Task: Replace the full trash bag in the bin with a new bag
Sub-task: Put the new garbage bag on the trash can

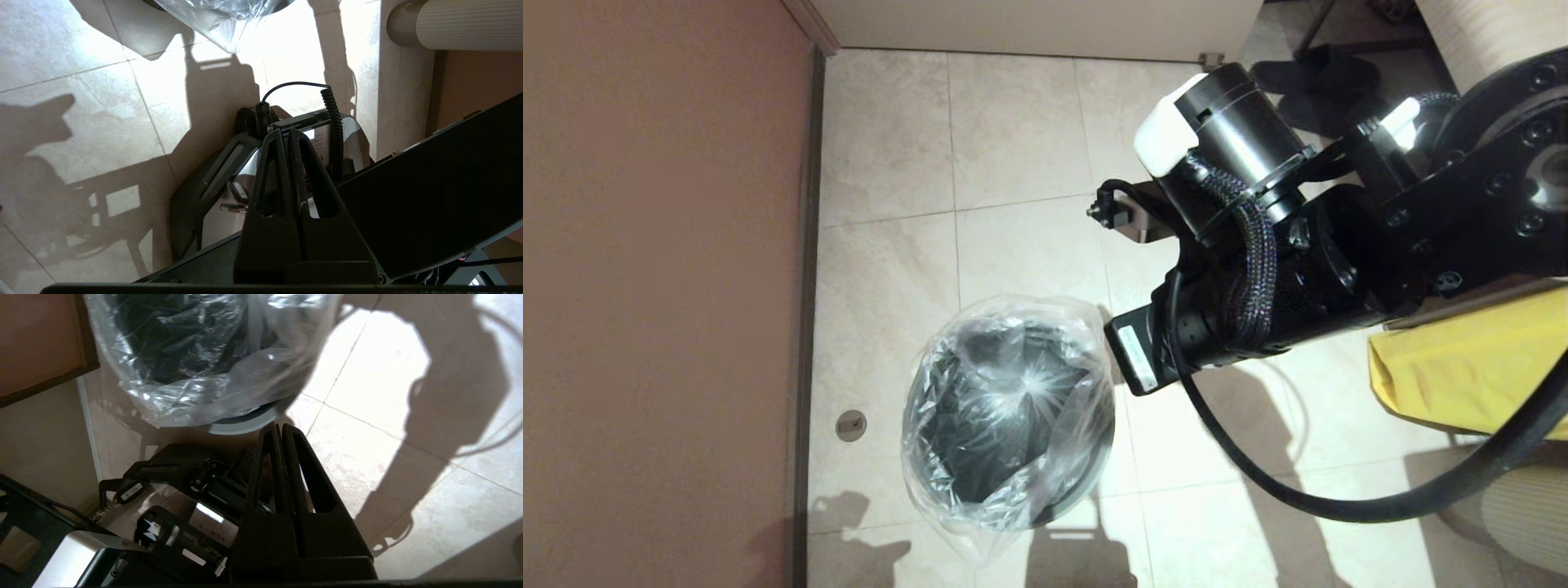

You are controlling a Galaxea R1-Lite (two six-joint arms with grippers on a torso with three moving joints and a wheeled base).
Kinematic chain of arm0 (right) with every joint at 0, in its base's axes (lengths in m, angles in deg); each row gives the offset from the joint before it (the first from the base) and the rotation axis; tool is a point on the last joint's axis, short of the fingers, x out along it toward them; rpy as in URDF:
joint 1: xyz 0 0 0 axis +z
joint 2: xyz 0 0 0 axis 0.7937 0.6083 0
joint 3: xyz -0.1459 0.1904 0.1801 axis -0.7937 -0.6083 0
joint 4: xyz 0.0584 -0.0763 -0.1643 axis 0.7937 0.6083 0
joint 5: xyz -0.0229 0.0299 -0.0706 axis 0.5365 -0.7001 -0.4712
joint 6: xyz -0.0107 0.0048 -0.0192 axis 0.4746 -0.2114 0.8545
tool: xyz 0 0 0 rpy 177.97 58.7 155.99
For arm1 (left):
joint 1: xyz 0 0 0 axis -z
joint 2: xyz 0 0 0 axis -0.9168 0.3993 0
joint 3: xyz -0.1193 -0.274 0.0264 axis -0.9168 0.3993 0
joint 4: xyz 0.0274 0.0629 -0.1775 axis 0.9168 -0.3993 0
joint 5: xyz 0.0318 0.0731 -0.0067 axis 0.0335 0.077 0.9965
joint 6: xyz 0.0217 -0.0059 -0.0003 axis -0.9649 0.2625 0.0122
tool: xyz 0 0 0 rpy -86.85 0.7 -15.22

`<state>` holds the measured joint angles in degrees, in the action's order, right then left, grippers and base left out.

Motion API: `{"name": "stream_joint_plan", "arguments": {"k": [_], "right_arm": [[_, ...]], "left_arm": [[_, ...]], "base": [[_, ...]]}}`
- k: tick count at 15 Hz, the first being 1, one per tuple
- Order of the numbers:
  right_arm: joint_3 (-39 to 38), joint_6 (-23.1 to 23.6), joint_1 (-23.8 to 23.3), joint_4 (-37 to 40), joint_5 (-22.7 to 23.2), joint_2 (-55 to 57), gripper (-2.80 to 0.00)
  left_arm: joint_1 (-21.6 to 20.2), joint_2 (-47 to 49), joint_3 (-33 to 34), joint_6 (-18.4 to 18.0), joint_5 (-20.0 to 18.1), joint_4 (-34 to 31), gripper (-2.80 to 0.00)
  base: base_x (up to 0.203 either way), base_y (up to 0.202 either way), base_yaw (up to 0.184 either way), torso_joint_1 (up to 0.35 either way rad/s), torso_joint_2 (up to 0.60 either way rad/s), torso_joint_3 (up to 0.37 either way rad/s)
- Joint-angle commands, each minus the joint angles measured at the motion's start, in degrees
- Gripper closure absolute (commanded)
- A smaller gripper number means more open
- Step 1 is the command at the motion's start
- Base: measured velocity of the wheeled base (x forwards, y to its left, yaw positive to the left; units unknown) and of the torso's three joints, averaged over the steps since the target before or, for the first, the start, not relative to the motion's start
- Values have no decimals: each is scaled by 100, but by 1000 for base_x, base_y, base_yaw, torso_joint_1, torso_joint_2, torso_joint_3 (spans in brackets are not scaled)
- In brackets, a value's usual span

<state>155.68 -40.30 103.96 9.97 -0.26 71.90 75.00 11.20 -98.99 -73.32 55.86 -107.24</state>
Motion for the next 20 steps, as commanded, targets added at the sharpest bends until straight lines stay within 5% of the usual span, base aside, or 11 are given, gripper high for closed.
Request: {"name": "stream_joint_plan", "arguments": {"k": [1, 6, 20], "right_arm": [[16, 3, 228, -92, -5, 205, 0], [36, 69, 689, -324, -47, 751, 0], [208, 238, 741, -779, -281, 1934, 0]], "left_arm": [[-1, 33, 4, 3, -12, -12, 0], [-1, 36, 13, 47, -13, -3, 0], [8, 36, 30, 302, -109, 15, 0]], "base": [[0, 0, 0, 0, 0, 0], [0, 0, 0, 0, 0, 0], [0, 0, 0, 0, 0, 0]]}}
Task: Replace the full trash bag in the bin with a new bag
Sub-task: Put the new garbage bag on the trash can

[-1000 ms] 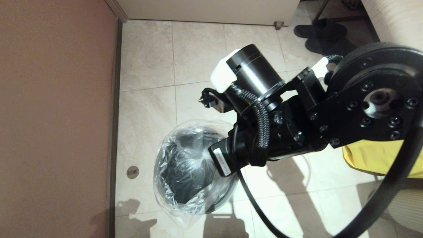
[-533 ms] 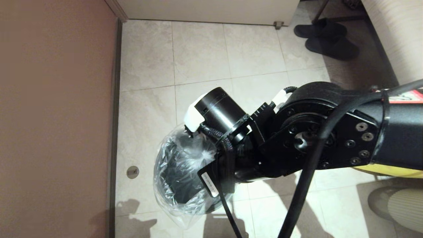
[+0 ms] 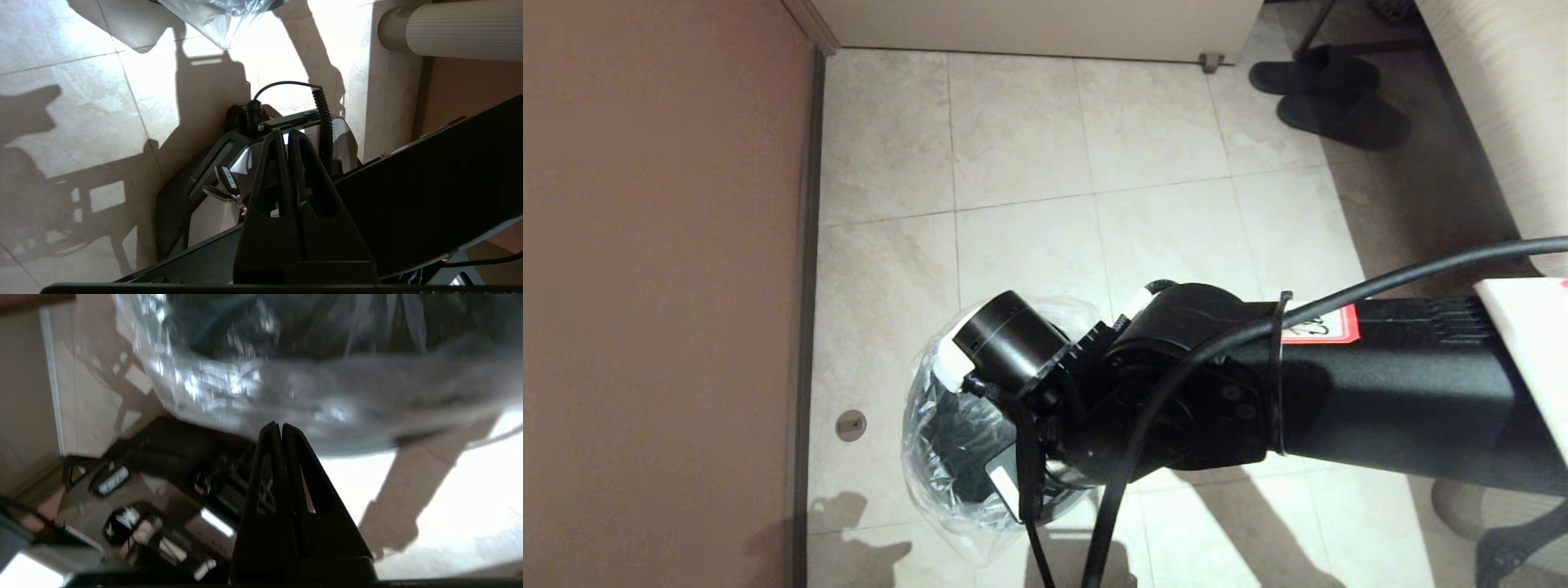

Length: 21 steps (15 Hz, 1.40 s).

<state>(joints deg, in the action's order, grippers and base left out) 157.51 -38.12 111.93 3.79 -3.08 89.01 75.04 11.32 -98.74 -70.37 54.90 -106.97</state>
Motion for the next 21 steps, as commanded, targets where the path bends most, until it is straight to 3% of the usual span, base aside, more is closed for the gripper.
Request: {"name": "stream_joint_plan", "arguments": {"k": [1, 10, 15, 17, 21], "right_arm": [[25, 79, -90, -248, 5, 263, 0], [131, 592, -367, -832, -27, 818, 0], [131, 1220, -526, -948, -202, 975, 0], [131, 1413, -573, -847, -336, 895, 0], [124, 1544, -587, 106, -546, 653, 0]], "left_arm": [[-3, 24, 6, 6, -46, -12, 0], [-4, 20, 14, 33, -58, 14, 0], [-4, 15, 14, 97, -58, 14, 0], [-4, 23, 14, 173, -58, 14, 0], [-4, 24, 15, 182, -58, 14, 0]], "base": [[0, 0, 0, 0, 0, 0], [0, 0, 0, 0, 0, 0], [0, 0, 0, 0, 0, 0], [0, 0, 0, 0, 0, 0], [0, 0, 0, 0, 0, 0]]}}
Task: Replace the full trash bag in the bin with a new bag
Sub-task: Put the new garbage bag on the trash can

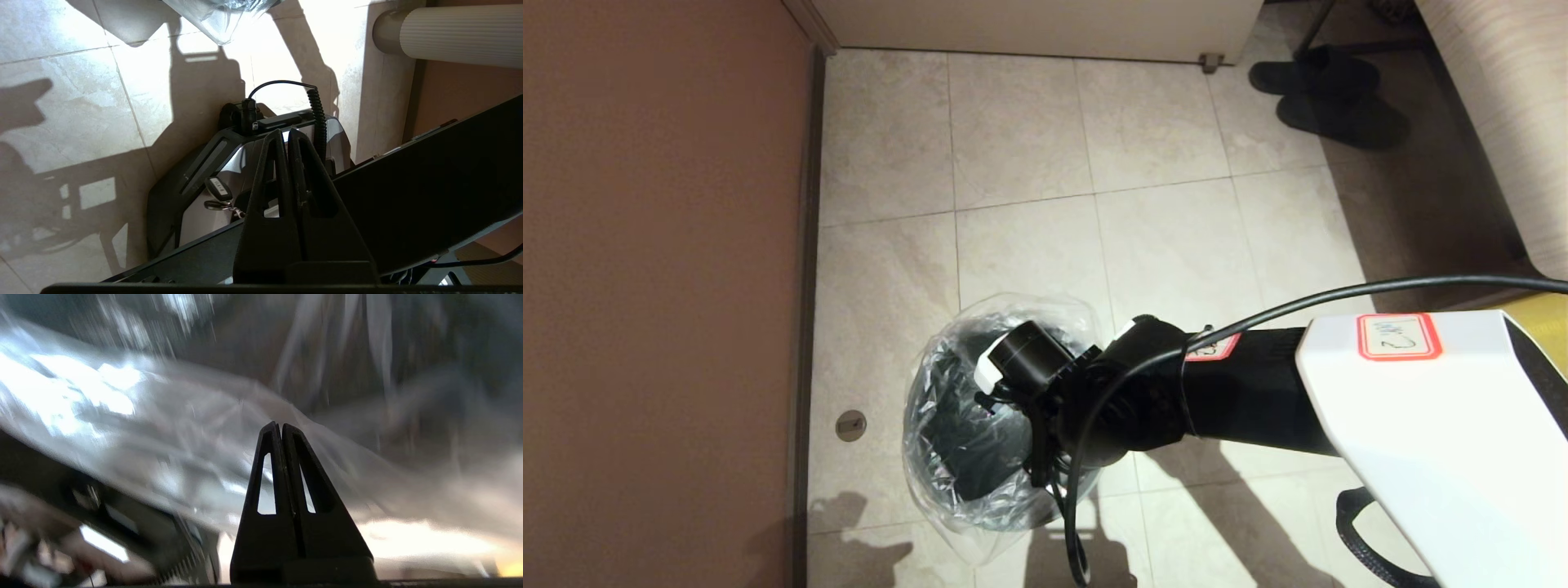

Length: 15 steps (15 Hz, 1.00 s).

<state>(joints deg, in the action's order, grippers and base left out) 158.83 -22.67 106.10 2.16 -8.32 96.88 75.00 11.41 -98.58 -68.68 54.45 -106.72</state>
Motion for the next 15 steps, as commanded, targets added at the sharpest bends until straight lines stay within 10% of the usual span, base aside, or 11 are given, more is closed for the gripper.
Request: {"name": "stream_joint_plan", "arguments": {"k": [1, 5, 15], "right_arm": [[-9, -11, -3, 546, -25, -185, 0], [-18, -104, 59, 1172, -20, -346, 0], [-169, -1979, 568, 1457, 317, -100, 0]], "left_arm": [[-1, 15, -2, 14, -4, -10, 0], [1, 15, 1, 57, -4, -10, 0], [-1, 15, 7, 113, 13, -9, 0]], "base": [[0, 0, 0, 0, 0, 0], [0, 0, 0, 0, 0, 0], [0, 0, 0, 0, 0, 0]]}}
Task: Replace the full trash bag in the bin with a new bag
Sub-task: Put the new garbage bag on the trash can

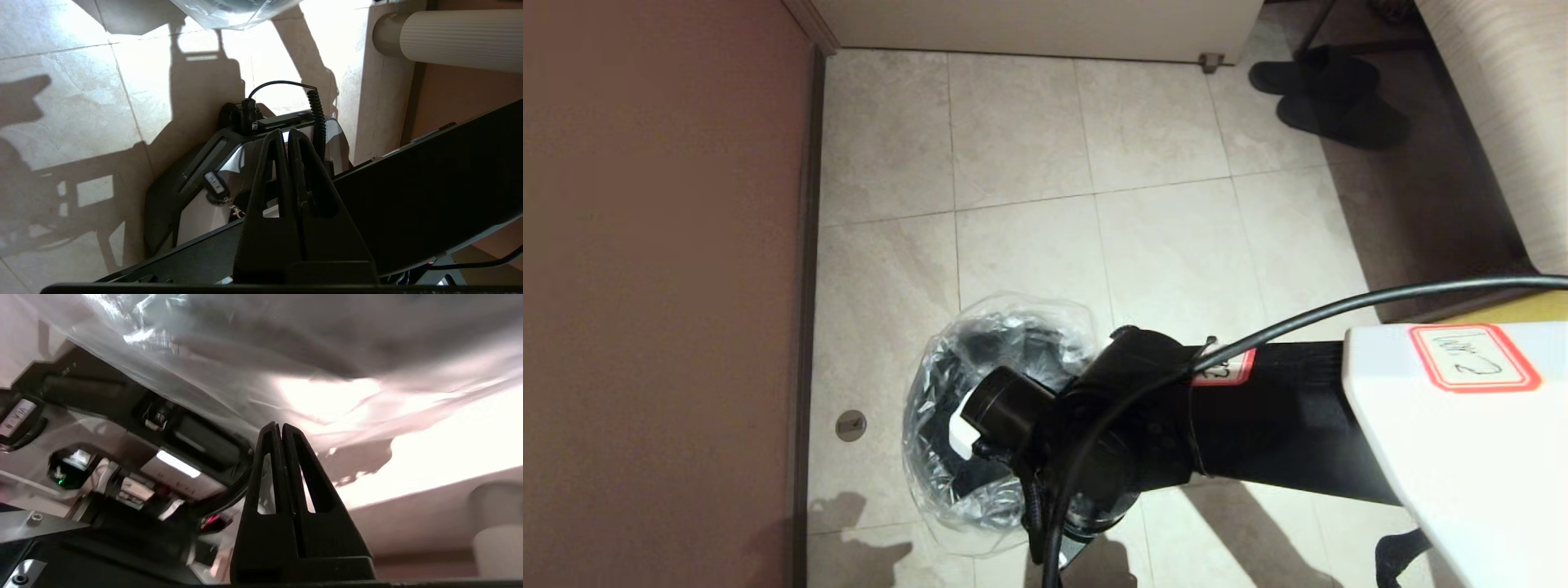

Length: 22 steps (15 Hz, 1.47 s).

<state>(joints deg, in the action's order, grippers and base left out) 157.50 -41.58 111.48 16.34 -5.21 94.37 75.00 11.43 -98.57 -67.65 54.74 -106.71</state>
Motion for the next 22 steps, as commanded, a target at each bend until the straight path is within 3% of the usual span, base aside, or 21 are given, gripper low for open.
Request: {"name": "stream_joint_plan", "arguments": {"k": [1, 10, 13, 17, 22], "right_arm": [[-43, -242, 24, 37, 45, 249, 0], [-32, -502, -208, -686, 286, 576, 0], [-268, -522, -187, -409, 411, -2, 0], [-533, -554, -182, 816, 443, -934, 0], [-312, -736, -173, 478, 437, -1046, 0]], "left_arm": [[-1, 12, 6, 22, -16, -10, 0], [5, 6, 6, 60, -16, -3, 0], [0, 7, 6, 158, -25, -3, 0], [2, 10, 6, 174, -17, -3, 0], [-1, 13, 6, 148, -7, -3, 0]], "base": [[0, 0, 0, 0, 0, 0], [0, 0, 0, 0, 0, 0], [0, 0, 0, 0, 0, 0], [0, 0, 0, 0, 0, 0], [0, 0, 0, 0, 0, 0]]}}
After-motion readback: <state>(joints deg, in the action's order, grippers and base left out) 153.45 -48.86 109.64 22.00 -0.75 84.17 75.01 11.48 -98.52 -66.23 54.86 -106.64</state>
